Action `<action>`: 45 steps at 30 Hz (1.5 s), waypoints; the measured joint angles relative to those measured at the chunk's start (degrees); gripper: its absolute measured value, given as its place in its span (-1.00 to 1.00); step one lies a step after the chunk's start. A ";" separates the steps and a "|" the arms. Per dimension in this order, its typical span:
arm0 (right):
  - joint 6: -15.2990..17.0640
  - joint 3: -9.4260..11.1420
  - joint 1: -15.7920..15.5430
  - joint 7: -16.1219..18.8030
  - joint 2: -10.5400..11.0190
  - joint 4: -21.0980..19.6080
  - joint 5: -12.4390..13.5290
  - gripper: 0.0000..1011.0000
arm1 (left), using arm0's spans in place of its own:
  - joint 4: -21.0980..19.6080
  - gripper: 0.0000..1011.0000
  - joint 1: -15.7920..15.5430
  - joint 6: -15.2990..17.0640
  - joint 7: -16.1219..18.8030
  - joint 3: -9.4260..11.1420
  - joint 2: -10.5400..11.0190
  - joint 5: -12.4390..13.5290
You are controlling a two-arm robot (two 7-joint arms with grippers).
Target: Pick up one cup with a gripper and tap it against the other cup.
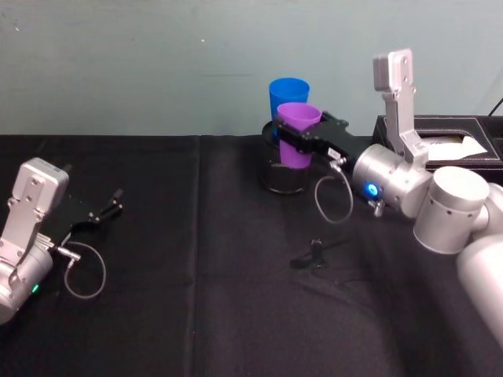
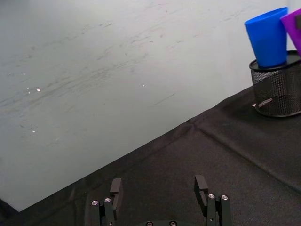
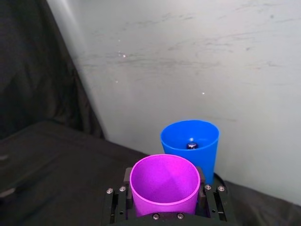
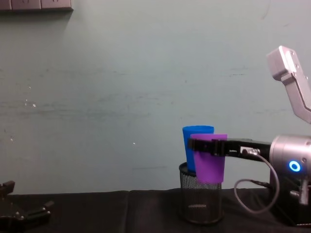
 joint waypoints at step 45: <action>-10.35 3.07 -26.47 -9.70 1.78 -24.03 -11.24 0.99 | 0.00 0.98 0.00 0.00 0.01 0.00 0.00 0.00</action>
